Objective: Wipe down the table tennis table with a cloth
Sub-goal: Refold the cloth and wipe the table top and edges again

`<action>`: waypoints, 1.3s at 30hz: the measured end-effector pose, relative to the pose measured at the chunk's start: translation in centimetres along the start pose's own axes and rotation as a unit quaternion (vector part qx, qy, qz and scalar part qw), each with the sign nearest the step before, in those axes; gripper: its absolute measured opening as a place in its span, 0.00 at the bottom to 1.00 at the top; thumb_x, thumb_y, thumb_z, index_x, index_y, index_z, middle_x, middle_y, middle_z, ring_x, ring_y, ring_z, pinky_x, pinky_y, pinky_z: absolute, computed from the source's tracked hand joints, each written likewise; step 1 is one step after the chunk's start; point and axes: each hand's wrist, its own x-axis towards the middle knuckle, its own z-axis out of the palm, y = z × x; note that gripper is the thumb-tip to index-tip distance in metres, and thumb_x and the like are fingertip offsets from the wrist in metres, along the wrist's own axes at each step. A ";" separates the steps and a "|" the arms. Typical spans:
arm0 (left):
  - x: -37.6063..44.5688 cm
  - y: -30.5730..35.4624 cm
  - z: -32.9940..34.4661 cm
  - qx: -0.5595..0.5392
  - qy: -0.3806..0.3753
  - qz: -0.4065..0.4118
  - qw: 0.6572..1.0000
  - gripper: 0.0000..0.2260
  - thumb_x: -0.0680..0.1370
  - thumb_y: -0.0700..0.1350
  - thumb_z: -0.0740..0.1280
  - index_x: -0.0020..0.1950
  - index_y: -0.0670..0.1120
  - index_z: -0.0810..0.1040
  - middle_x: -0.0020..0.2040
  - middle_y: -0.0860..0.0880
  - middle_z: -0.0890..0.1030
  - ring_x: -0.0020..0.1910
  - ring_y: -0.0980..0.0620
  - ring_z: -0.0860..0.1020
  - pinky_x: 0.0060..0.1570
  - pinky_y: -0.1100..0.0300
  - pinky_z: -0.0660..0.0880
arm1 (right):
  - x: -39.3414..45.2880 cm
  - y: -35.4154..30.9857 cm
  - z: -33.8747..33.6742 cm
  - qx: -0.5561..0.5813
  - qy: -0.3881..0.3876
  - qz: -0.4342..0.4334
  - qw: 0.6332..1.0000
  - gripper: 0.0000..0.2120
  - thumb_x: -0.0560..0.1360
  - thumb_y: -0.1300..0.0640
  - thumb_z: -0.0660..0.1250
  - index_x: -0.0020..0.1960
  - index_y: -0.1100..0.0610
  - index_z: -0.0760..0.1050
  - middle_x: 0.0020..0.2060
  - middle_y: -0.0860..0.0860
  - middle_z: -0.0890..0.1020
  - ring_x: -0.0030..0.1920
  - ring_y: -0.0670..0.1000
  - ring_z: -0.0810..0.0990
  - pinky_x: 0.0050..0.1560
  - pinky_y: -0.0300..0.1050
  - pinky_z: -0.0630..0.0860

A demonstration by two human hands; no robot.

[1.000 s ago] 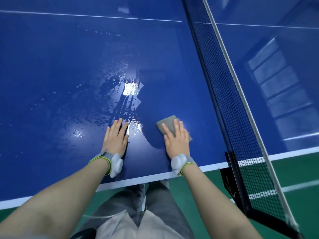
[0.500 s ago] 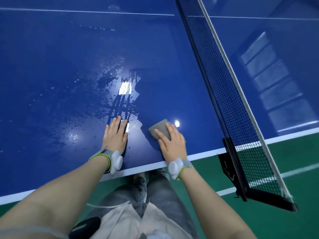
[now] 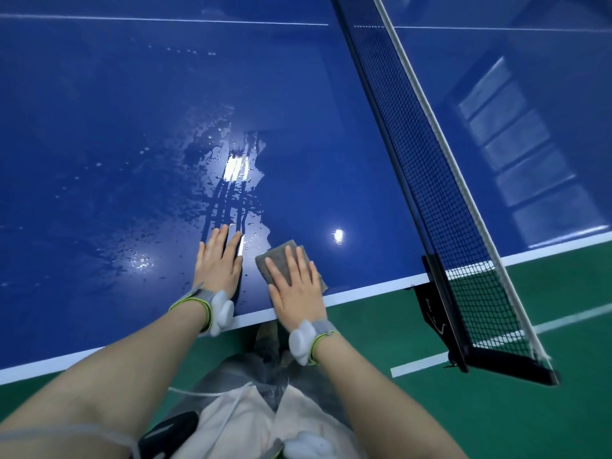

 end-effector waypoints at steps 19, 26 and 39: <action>-6.1 0.1 1.1 -0.008 -0.015 -0.036 0.999 0.23 0.82 0.44 0.53 0.76 0.49 0.52 0.77 0.48 0.46 0.76 0.51 0.44 0.72 0.57 0.39 | -2.6 -0.1 -1.7 0.066 -0.097 0.037 0.992 0.24 0.75 0.47 0.50 0.66 0.46 0.74 0.67 0.57 0.73 0.68 0.60 0.71 0.62 0.60 0.70; -8.3 0.0 1.6 -0.023 -0.005 -0.049 0.999 0.23 0.81 0.43 0.54 0.76 0.48 0.54 0.77 0.47 0.48 0.76 0.50 0.45 0.72 0.57 0.41 | -3.2 5.6 -2.5 0.048 -0.087 0.108 0.989 0.31 0.75 0.43 0.33 0.76 0.43 0.53 0.77 0.55 0.50 0.77 0.56 0.48 0.74 0.55 0.49; -10.9 -0.8 2.3 -0.027 -0.015 -0.045 0.999 0.22 0.82 0.43 0.54 0.75 0.47 0.55 0.77 0.47 0.49 0.76 0.50 0.47 0.72 0.58 0.44 | -4.0 -1.3 -2.4 0.071 -0.134 -0.070 0.986 0.30 0.75 0.45 0.37 0.74 0.44 0.62 0.76 0.56 0.57 0.76 0.59 0.54 0.73 0.58 0.52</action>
